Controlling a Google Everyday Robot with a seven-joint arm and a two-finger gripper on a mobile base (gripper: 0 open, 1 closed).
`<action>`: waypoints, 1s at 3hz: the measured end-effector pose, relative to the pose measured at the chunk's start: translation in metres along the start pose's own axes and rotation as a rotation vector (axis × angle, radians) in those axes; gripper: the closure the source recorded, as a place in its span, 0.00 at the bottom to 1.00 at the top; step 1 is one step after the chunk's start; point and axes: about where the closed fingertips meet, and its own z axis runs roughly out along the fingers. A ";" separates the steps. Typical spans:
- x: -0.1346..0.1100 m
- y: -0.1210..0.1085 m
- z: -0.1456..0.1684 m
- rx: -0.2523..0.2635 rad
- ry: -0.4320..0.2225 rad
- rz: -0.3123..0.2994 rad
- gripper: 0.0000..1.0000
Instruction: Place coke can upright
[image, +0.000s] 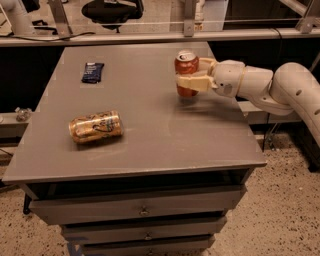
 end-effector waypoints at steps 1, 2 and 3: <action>0.016 0.003 -0.004 0.002 -0.003 0.022 1.00; 0.028 0.001 -0.010 0.013 -0.001 0.061 0.82; 0.035 0.001 -0.016 0.021 0.004 0.090 0.59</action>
Offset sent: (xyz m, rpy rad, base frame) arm -0.0026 -0.0255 -0.0419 0.0494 0.1004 -0.0395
